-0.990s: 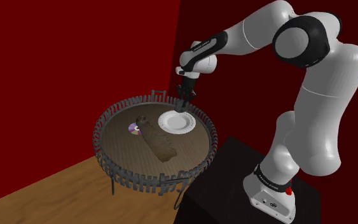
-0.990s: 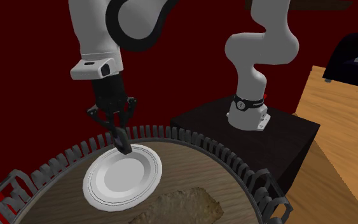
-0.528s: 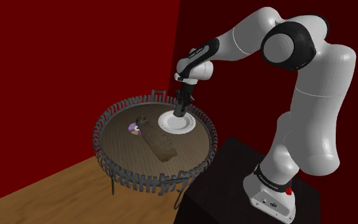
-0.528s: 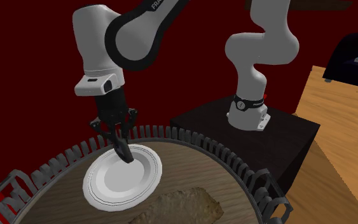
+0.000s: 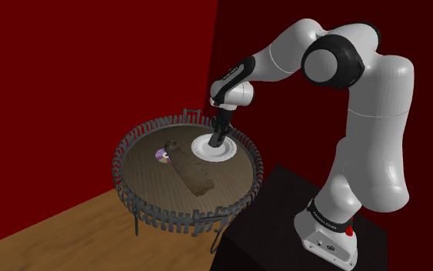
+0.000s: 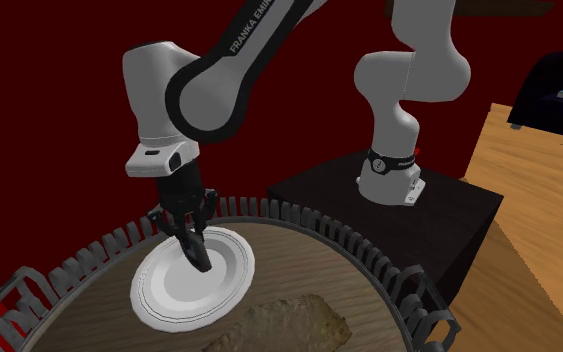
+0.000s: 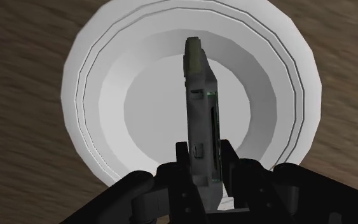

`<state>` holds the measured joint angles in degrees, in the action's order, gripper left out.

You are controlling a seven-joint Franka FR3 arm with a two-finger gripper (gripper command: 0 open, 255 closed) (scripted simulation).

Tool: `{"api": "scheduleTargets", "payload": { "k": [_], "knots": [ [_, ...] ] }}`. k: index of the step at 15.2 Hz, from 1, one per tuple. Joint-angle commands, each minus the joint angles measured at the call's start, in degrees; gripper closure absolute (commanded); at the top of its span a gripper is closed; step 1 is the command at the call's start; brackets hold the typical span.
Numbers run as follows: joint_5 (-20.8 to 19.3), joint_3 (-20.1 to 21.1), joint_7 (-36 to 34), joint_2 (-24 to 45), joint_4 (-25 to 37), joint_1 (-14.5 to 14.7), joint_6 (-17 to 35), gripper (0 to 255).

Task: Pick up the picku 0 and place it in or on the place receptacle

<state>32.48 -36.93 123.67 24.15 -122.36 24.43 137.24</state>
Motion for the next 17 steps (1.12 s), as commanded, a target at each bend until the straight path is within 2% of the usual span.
{"api": "scheduleTargets", "payload": {
  "k": [1,9,10,15,17],
  "knots": [
    [1.8,1.2,1.3,1.7,0.0,-0.8,1.3,255],
    [1.8,1.2,1.3,1.7,0.0,-0.8,1.3,255],
    [1.8,1.2,1.3,1.7,0.0,-0.8,1.3,0],
    [1.8,1.2,1.3,1.7,0.0,-0.8,1.3,0],
    [-1.4,-1.1,-0.8,-1.4,-0.1,0.6,-1.0,0]
  ]
}}
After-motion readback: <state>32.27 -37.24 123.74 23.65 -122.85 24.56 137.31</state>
